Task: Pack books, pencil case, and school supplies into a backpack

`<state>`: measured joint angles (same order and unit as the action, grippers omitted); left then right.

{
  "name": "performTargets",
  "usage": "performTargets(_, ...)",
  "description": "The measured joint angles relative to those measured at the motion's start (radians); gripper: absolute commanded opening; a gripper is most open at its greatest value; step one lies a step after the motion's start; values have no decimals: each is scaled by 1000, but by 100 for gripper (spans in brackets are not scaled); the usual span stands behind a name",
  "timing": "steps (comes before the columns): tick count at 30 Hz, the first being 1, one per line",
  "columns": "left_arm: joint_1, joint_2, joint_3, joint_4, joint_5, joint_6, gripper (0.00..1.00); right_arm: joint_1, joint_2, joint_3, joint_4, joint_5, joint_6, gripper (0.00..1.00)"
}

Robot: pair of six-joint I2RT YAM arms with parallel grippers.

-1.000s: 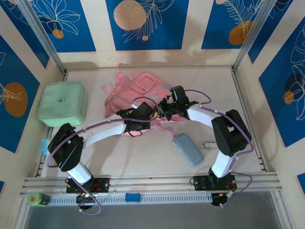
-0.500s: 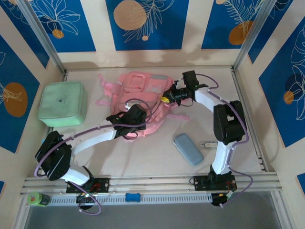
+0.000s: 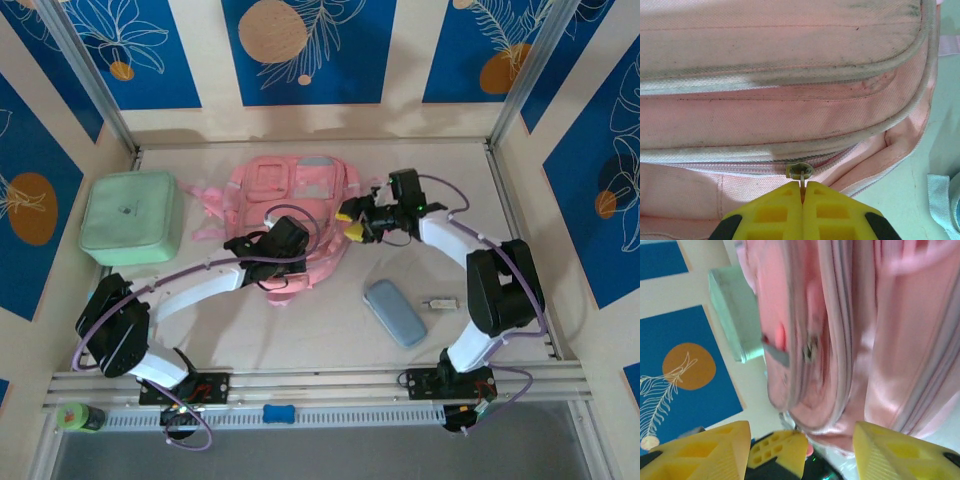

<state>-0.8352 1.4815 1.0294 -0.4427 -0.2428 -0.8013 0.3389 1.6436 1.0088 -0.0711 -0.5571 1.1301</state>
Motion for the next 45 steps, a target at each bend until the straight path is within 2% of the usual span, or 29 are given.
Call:
performTargets(2,0,1,0,0,3,0,0,63,8,-38,53,15,56,49)
performTargets(7,0,1,0,1,8,3,0,174,43,-40,126,76,131,42)
performTargets(9,0,1,0,3,9,4,0,179,60,-40,158,96,150,32)
performTargets(11,2,1,0,11,12,4,0,178,85,-34,169,106,170,26)
performTargets(13,5,1,0,16,11,7,0,181,108,-19,154,119,169,21)
performTargets(16,13,1,0,16,10,11,0,191,116,19,114,165,154,6)
performTargets(18,13,1,0,17,5,18,0,191,114,31,106,177,146,0)
performTargets(24,13,-33,-41,28,-9,40,0,146,84,34,46,166,65,0)
performTargets(27,24,-74,-82,31,-21,48,0,80,59,35,-3,127,10,0)
performTargets(32,77,-111,-158,37,-14,60,0,-92,55,79,-91,31,-61,0)
performTargets(34,100,-111,-160,55,6,74,0,-121,55,111,-125,13,-82,0)
performTargets(35,104,-113,-160,62,16,79,0,-121,54,122,-132,10,-89,1)
performTargets(36,107,-114,-160,65,27,84,0,-117,50,124,-131,10,-92,8)
performTargets(40,111,-113,-158,71,74,98,0,-78,14,92,-66,34,-65,46)
performTargets(43,111,-106,-153,84,92,102,0,-23,-5,70,-7,70,-40,56)
performTargets(45,111,-97,-148,86,98,104,0,29,-5,66,30,99,-20,58)
